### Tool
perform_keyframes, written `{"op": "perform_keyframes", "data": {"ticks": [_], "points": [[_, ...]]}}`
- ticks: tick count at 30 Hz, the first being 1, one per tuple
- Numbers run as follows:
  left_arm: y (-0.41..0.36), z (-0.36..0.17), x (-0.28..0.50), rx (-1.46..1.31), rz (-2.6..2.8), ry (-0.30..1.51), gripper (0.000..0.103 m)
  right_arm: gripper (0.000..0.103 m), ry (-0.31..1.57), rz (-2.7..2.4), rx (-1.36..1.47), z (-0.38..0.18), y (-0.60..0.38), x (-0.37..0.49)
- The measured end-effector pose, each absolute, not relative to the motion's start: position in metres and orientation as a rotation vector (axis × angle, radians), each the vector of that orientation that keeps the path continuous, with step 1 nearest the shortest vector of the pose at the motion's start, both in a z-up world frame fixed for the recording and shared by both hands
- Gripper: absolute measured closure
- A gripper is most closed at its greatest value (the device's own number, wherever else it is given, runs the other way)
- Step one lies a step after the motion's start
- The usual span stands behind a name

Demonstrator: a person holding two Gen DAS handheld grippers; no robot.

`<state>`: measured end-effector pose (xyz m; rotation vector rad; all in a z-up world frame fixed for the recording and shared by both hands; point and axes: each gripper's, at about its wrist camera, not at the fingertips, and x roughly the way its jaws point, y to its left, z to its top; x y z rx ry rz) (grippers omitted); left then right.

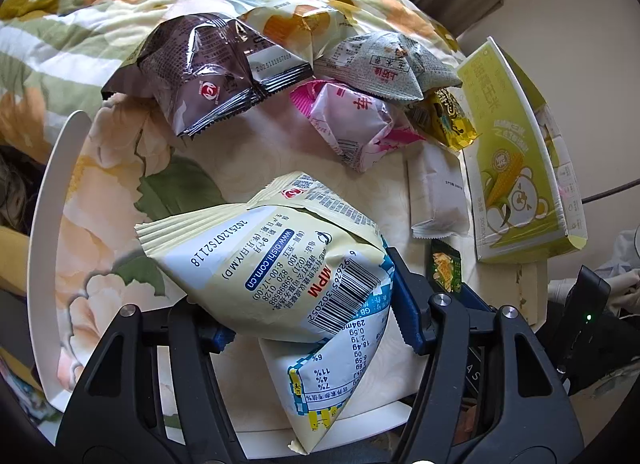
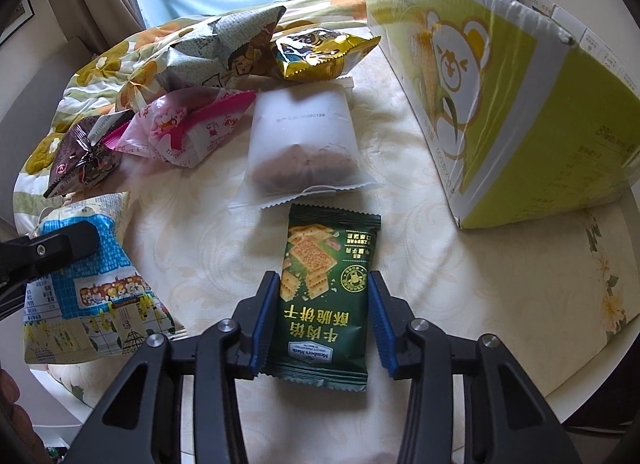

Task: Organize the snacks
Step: 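Grasp the white-blue bag with the left tool while the right tool grasps the green cracker packet, then carry both bags over the box and release the white-blue bag from the left tool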

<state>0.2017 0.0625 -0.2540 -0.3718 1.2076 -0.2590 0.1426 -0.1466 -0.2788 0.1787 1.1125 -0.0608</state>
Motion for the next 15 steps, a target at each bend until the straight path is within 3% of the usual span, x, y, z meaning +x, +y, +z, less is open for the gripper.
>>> {"op": "perform_keyframes", "data": {"ticks": [7,15], "points": [[0.057,-0.225,0.202,-0.325,-0.319,1.174,0.043,0.063,1.081,-0.062,0.208,-0.252,-0.152,0.126],[0.025,-0.158,0.215,-0.23,-0.426,1.069,0.043,0.063,0.95,-0.015,0.225,-0.176,-0.156,0.12]]}}
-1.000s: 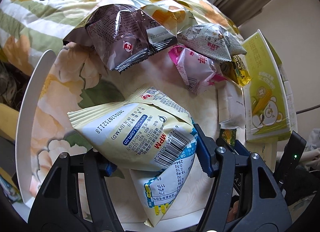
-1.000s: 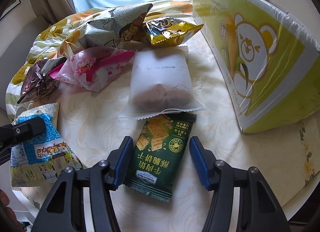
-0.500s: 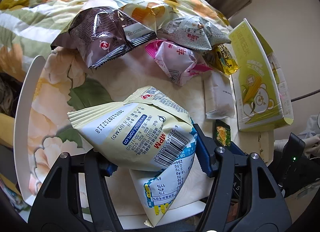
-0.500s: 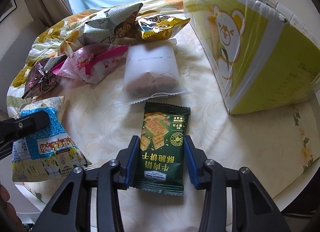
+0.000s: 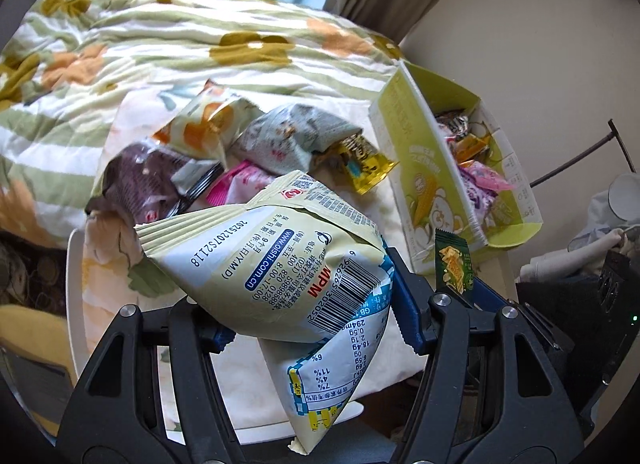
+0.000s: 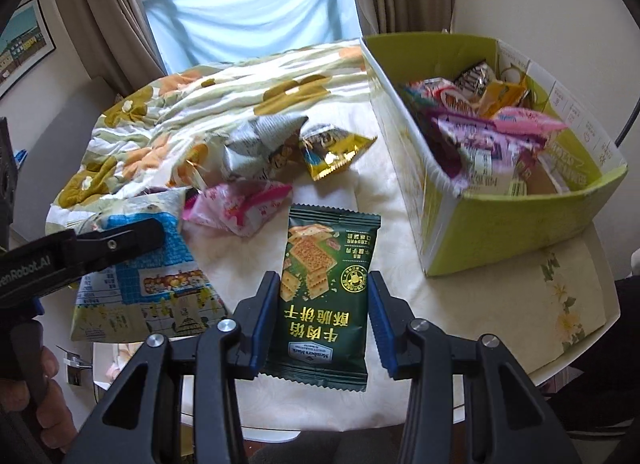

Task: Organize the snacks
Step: 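Carry both bags over the box and release the white-blue bag from the left tool, then lower the green cracker packet into the box and open the right tool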

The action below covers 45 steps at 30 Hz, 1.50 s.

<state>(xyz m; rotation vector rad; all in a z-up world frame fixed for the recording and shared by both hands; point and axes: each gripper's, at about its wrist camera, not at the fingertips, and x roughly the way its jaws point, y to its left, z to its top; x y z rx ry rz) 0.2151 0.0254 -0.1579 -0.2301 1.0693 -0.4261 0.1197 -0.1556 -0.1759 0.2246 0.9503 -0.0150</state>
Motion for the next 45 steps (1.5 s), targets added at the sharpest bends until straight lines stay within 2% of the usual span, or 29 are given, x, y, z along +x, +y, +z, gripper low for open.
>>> {"op": "perform_keyframes", "data": {"ticks": [7,14,19,28,31,33,34,35,45], "points": [[-0.028,-0.104,0.226,-0.171,-0.473,0.975,0.043,0.063,0.826,0.037,0.22,-0.115,-0.181,0.124],[-0.11,-0.073,0.234,-0.17,-0.5,0.915,0.043,0.063,0.751,0.035,0.19,-0.079,-0.258,0.129],[-0.184,-0.075,0.244,-0.165,-0.53,0.921,0.043,0.063,0.735,0.006,0.179,-0.071,-0.329,0.136],[-0.283,-0.114,0.251,-0.171,-0.555,1.012,0.043,0.063,0.757,0.016,0.192,-0.084,-0.421,0.158],[-0.301,-0.121,0.249,-0.168,-0.541,1.009,0.029,0.063,0.765,0.03,0.189,-0.088,-0.438,0.163],[-0.307,-0.121,0.249,-0.12,-0.47,1.003,0.007,0.063,0.767,0.035,0.195,-0.091,-0.447,0.164],[-0.307,-0.12,0.248,-0.115,-0.453,0.994,0.003,0.063,0.767,0.039,0.2,-0.091,-0.451,0.165],[-0.303,-0.119,0.247,-0.124,-0.443,0.983,0.001,0.063,0.767,0.045,0.208,-0.092,-0.455,0.165],[-0.251,-0.114,0.243,-0.186,-0.309,0.965,0.001,0.063,0.773,0.149,0.222,-0.095,-0.461,0.186]]}}
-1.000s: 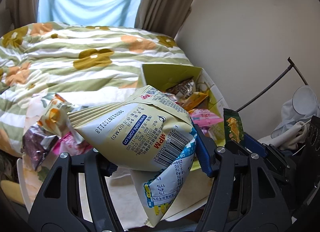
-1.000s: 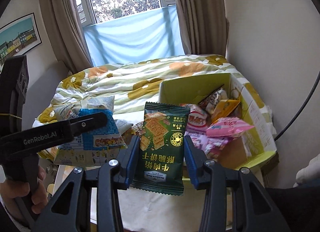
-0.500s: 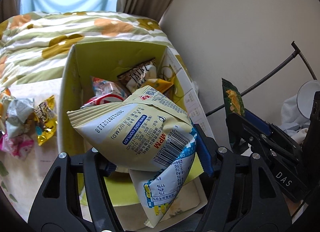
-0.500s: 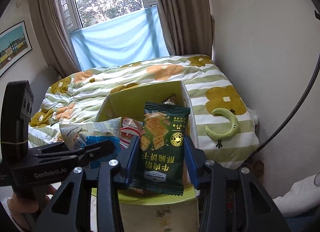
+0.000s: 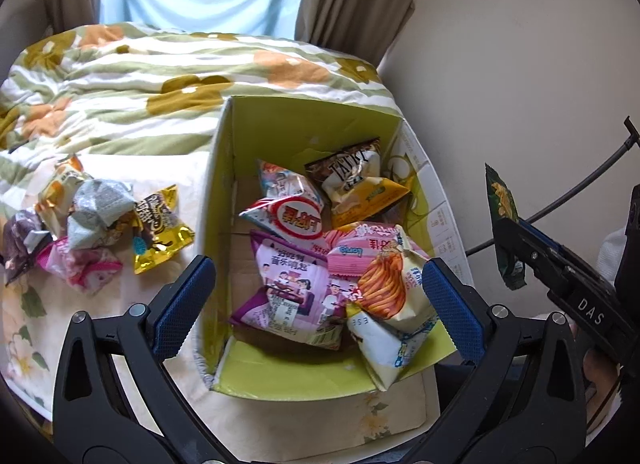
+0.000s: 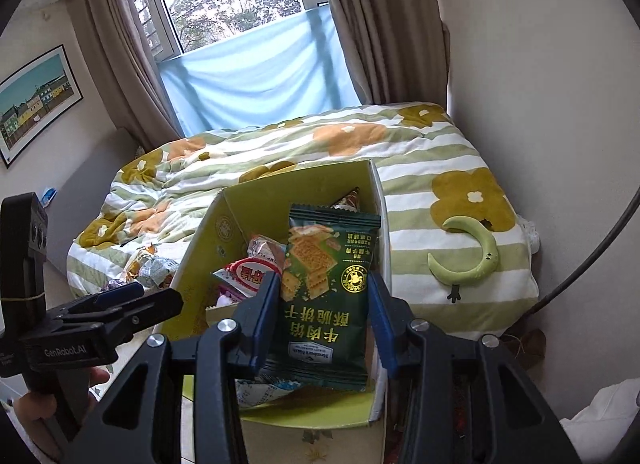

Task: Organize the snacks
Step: 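Lower the green cracker packet into the box and open the right tool, then withdraw both tools from the box toward the remaining snacks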

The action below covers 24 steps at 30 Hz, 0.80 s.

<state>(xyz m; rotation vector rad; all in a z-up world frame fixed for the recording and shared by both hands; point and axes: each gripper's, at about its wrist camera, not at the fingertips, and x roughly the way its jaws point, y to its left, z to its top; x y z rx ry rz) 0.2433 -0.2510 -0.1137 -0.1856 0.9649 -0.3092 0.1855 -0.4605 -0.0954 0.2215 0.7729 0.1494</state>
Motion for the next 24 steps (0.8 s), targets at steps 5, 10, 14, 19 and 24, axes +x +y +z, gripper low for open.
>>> {"op": "perform_keyframes", "data": {"ticks": [5,10,14,19,24], "points": [[-0.24,-0.12,0.242,-0.15,-0.252,0.977,0.001,0.063,0.789,0.221,0.207,-0.096,-0.447,0.213],[-0.232,-0.123,0.237,-0.121,-0.211,0.985,0.001,0.063,0.854,0.278,0.213,-0.107,-0.435,0.241],[-0.224,-0.123,0.232,-0.1,-0.179,0.981,0.001,0.052,0.887,0.297,0.242,-0.119,-0.429,0.254],[-0.216,-0.125,0.22,-0.085,-0.154,0.981,0.001,0.008,0.847,0.302,0.258,-0.12,-0.428,0.25],[-0.209,-0.125,0.205,-0.084,-0.149,0.976,0.001,0.008,0.831,0.291,0.238,-0.117,-0.427,0.241]]}}
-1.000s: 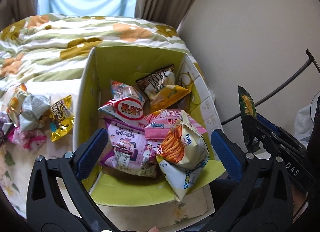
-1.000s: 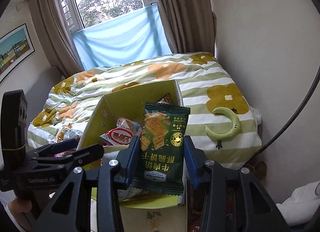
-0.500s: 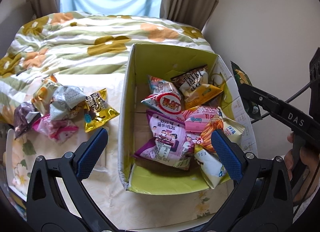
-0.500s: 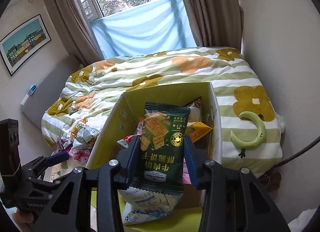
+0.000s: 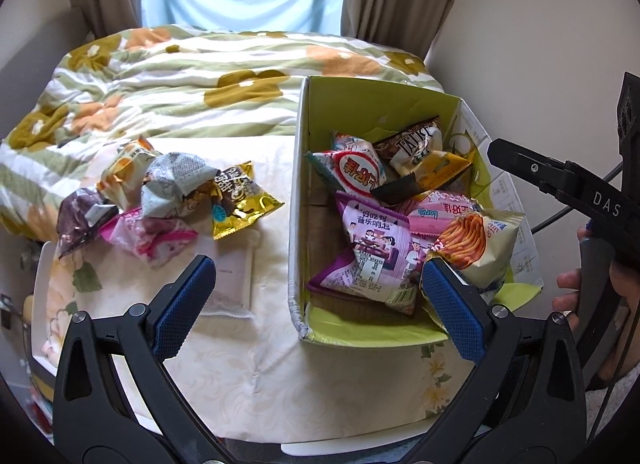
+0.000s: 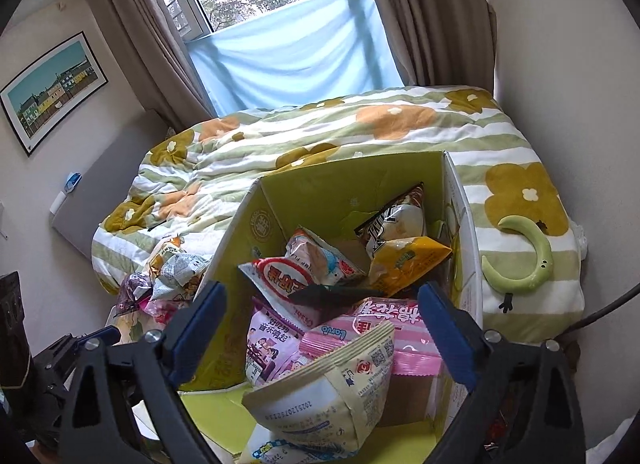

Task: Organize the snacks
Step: 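Withdraw both tools from the box toward the remaining snacks, then grasp the purple-brown bag with the left tool while the right tool grasps the pink bag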

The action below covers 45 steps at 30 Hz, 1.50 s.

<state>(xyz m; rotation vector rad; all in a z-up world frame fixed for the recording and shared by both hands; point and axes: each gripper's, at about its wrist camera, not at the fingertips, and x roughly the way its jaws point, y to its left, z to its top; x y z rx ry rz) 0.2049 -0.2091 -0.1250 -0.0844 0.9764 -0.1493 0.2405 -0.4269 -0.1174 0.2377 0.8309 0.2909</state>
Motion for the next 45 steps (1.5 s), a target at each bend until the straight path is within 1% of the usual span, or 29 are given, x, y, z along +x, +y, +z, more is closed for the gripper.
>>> {"op": "perform_keyframes", "data": {"ticks": [4,12,13,14,20,30,35,45], "points": [[-0.205,-0.117,0.194,-0.079,-0.146,0.958,0.001,0.008,0.818,0.281,0.214,-0.111,-0.426,0.231],[-0.18,-0.083,0.175,-0.065,-0.095,0.89,0.001,0.008,0.763,0.315,0.162,-0.081,-0.406,0.212],[-0.175,-0.079,0.173,-0.063,-0.085,0.884,0.001,0.006,0.758,0.325,0.153,-0.077,-0.4,0.21],[-0.168,-0.076,0.17,-0.06,-0.075,0.879,0.001,0.0,0.754,0.34,0.143,-0.074,-0.395,0.208],[-0.115,-0.071,0.162,-0.059,-0.025,0.864,0.001,0.0,0.719,0.386,0.093,-0.064,-0.351,0.201],[0.006,-0.091,0.185,-0.046,-0.06,0.928,0.001,0.0,0.753,0.367,0.113,-0.071,-0.26,0.194],[0.064,-0.107,0.21,-0.04,-0.1,0.975,0.001,0.0,0.795,0.315,0.148,-0.089,-0.21,0.199],[0.128,-0.174,0.275,0.027,-0.252,1.089,0.001,0.0,0.907,0.216,0.215,-0.144,-0.131,0.223]]}}
